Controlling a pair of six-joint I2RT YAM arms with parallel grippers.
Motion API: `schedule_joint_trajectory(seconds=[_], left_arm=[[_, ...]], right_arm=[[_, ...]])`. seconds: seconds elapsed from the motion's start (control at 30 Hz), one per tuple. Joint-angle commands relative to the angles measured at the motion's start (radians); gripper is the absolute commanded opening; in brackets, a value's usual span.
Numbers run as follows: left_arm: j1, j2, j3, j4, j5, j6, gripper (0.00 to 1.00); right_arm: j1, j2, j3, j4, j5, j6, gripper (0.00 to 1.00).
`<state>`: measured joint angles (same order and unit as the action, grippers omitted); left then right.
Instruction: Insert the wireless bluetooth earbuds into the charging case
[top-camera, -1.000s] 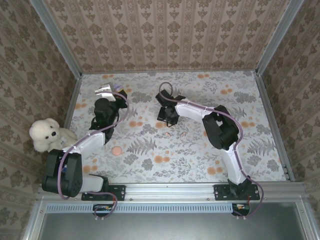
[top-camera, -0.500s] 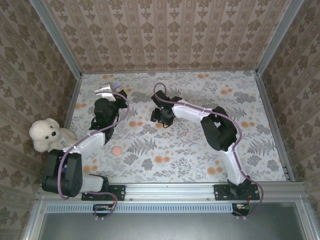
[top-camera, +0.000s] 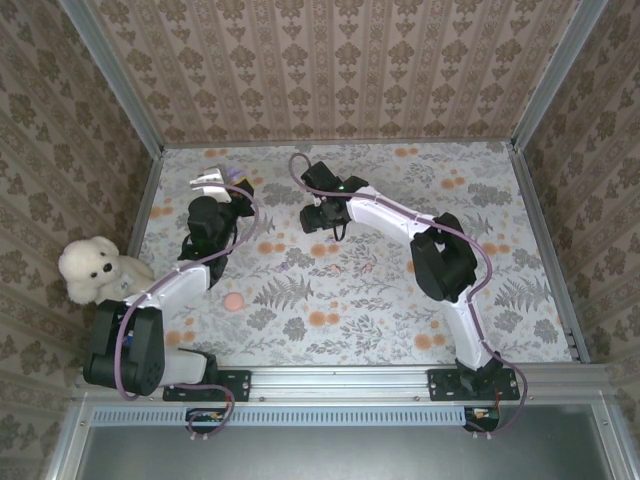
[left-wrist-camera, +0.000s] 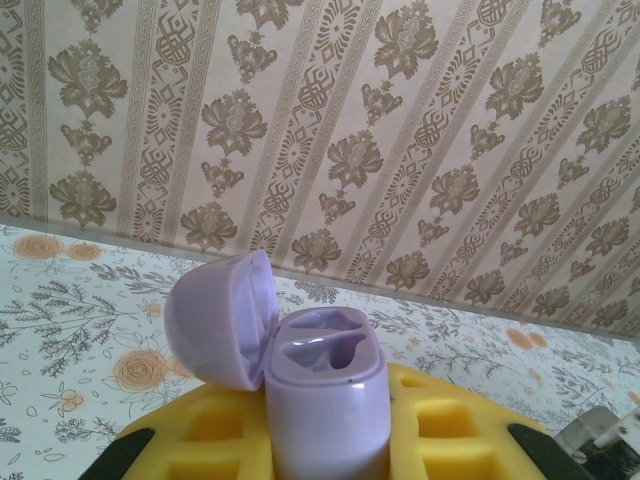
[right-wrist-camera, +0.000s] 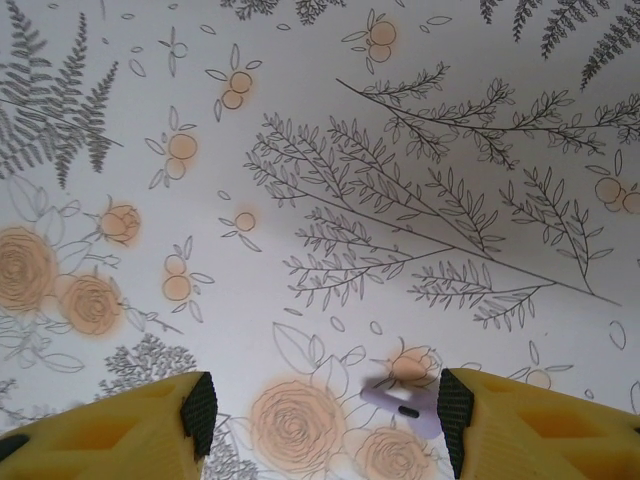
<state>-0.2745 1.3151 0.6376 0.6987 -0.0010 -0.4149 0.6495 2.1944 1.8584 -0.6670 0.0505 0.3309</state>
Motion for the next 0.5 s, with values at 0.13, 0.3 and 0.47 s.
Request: schedule_joint_trajectory(seconds=[0.13, 0.3, 0.47], left_arm=[[-0.006, -0.032, 0.025, 0.013, -0.011, 0.017, 0.0], [-0.009, -0.03, 0.026, 0.012, -0.011, 0.016, 0.0], [-0.009, -0.031, 0.022, 0.012, -0.01, 0.014, 0.0]], right_arm=[[-0.02, 0.054, 0.011, -0.039, 0.001, 0.01, 0.63], [-0.019, 0.044, -0.024, 0.013, -0.049, 0.107, 0.63], [-0.017, 0.082, 0.019, 0.009, -0.072, 0.151, 0.63]])
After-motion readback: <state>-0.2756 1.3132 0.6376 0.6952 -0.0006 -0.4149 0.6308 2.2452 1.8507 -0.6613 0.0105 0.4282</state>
